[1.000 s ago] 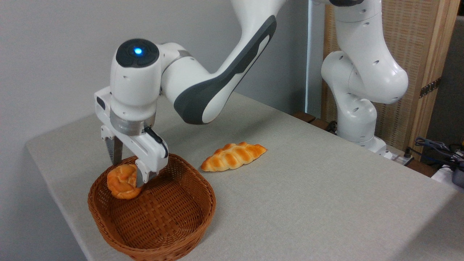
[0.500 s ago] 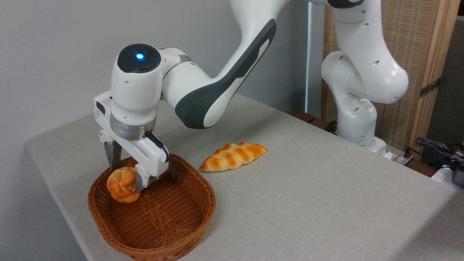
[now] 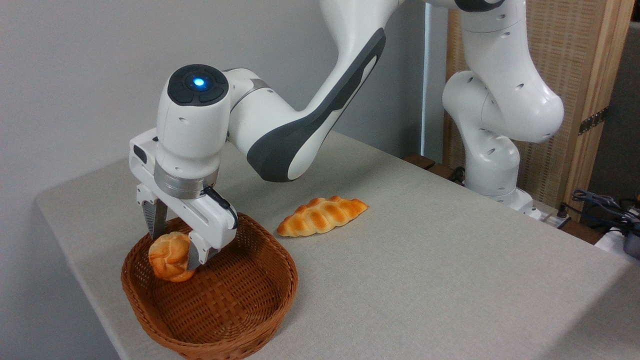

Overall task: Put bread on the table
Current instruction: 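Close the gripper on the orange round bun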

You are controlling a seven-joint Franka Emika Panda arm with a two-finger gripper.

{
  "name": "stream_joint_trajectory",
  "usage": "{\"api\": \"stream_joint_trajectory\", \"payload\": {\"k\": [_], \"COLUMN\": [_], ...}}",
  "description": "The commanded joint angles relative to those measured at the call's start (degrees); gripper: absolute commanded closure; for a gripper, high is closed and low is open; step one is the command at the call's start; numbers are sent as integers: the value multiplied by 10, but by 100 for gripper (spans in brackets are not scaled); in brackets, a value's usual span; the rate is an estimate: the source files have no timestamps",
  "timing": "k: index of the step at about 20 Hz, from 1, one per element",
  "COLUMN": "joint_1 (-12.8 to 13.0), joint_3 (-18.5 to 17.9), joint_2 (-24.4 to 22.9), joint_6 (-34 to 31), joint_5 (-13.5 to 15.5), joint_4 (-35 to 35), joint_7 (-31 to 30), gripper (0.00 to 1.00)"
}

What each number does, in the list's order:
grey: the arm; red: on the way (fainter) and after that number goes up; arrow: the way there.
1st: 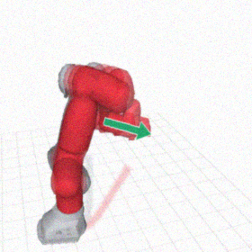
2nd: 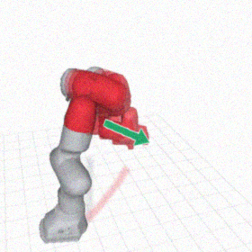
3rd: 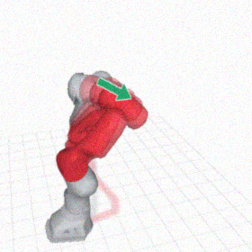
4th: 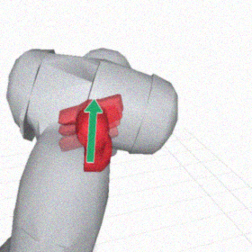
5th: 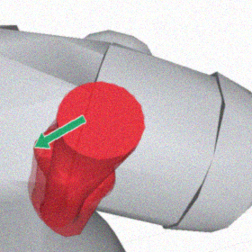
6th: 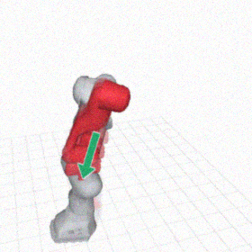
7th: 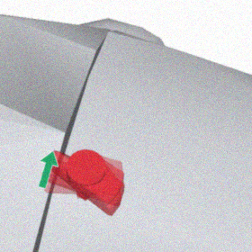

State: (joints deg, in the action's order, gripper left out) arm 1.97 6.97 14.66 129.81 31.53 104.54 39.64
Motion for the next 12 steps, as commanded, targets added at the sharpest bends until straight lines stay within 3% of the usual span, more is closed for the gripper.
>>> {"api": "stream_joint_trajectory", "payload": {"k": [1, 12], "joint_1": [0, 0], "joint_3": [1, 1], "joint_2": [5, 3], "joint_6": [12, 8], "joint_5": [13, 12], "joint_4": [-6, -6], "joint_7": [3, 3], "gripper": [68, 68]}}
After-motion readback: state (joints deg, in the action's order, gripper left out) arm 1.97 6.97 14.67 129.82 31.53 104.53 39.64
